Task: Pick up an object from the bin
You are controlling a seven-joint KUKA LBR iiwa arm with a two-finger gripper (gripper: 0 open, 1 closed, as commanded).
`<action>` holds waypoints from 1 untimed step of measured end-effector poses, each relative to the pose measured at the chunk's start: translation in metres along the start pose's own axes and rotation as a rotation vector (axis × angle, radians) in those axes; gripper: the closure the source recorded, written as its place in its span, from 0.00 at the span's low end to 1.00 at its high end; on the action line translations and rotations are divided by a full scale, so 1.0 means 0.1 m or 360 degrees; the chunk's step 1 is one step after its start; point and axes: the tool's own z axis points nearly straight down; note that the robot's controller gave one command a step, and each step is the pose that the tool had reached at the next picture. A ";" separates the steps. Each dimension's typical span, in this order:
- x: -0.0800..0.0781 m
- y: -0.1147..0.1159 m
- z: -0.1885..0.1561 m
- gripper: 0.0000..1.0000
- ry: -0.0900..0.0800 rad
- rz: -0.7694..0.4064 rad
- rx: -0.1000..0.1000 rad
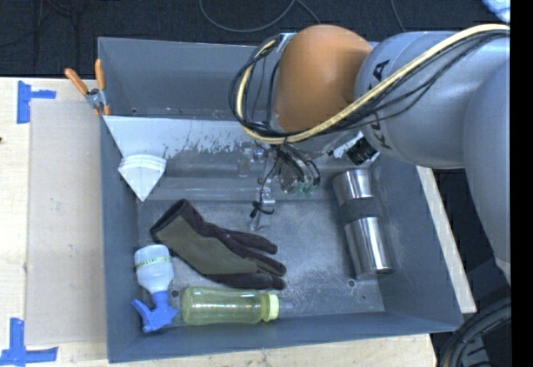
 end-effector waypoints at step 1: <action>-0.01 -0.01 -0.05 0.00 -0.0010 0.0003 -0.0001</action>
Offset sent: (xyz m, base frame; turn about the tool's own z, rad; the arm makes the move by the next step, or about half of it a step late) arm -0.0342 -0.0342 -0.0768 0.0478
